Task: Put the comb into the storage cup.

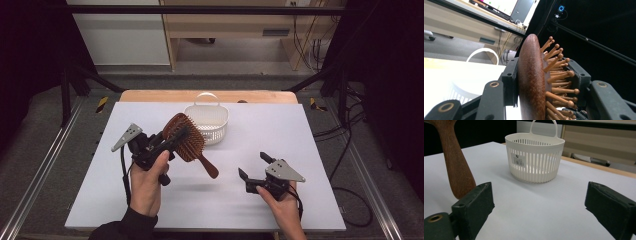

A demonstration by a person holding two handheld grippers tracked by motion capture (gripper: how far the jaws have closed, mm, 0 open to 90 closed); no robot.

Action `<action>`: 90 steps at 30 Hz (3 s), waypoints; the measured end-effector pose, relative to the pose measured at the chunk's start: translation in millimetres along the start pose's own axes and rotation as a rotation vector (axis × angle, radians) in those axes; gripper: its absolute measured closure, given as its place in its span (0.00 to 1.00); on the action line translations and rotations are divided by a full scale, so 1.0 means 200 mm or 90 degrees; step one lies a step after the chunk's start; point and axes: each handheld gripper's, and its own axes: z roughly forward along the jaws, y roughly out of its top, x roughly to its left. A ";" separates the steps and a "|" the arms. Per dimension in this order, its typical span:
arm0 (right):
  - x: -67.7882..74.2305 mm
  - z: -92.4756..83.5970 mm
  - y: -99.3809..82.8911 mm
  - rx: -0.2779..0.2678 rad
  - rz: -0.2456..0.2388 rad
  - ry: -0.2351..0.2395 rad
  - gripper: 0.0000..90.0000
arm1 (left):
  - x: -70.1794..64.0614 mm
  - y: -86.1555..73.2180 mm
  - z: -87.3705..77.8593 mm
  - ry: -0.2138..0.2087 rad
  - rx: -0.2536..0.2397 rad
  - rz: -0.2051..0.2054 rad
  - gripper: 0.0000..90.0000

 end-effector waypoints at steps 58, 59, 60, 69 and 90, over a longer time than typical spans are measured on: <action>-0.05 -0.08 -0.07 0.006 0.010 0.001 0.05 | -0.04 0.38 0.41 0.030 -0.028 0.027 0.57; -0.05 -0.08 -0.08 0.009 0.009 0.002 0.05 | -0.03 0.38 0.42 0.031 -0.027 0.030 0.57; -0.05 -0.08 -0.08 0.009 0.009 0.002 0.06 | -0.03 0.39 0.44 0.033 -0.027 0.030 0.57; -0.08 -0.10 -0.08 -0.002 0.022 0.004 0.06 | 0.02 0.43 0.55 0.053 -0.038 0.028 0.57; -0.09 -0.10 -0.09 -0.010 0.041 0.005 0.06 | 0.12 0.43 0.67 0.082 -0.049 0.029 0.57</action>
